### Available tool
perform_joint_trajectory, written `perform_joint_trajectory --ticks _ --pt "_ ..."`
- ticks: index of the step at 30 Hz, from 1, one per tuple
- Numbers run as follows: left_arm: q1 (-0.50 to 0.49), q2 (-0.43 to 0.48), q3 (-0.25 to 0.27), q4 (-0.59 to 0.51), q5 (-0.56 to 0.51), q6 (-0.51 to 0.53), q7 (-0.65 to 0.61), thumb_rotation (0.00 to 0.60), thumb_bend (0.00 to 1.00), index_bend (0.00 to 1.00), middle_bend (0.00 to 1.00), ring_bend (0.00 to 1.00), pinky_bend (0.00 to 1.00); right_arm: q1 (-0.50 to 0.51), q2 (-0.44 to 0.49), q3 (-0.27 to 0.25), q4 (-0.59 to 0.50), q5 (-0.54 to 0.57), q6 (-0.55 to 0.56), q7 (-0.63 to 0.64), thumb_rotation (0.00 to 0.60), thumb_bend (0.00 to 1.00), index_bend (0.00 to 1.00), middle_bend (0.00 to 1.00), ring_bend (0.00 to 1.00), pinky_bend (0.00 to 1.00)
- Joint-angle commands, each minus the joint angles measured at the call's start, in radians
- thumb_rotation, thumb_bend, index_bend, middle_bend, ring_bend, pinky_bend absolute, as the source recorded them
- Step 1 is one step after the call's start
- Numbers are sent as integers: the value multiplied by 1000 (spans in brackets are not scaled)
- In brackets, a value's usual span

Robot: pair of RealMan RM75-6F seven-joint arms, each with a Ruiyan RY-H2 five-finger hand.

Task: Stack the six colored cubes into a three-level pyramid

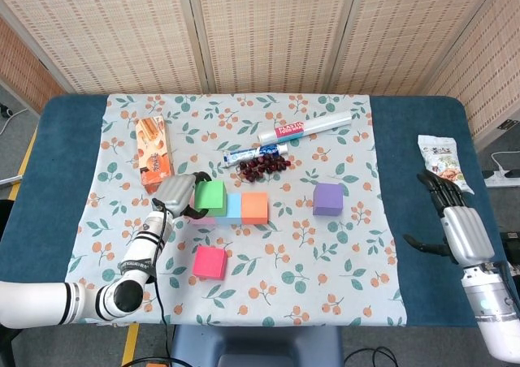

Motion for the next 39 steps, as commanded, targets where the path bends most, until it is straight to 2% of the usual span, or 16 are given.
perform_joint_trajectory --ticks 1,29,39 --pt "-1 -8 5 2 1 13 14 600 313 270 371 305 374 -1 1 0 0 0 -1 2 600 64 0 0 0 0" --pt "5 -33 -13 -1 -10 42 73 600 313 265 358 293 371 -20 11 4 2 -3 4 18 600 65 0 0 0 0" --pt "4 -37 -21 7 -25 26 78 600 311 246 330 256 385 -25 15 6 -2 -3 6 19 600 64 0 0 0 0"
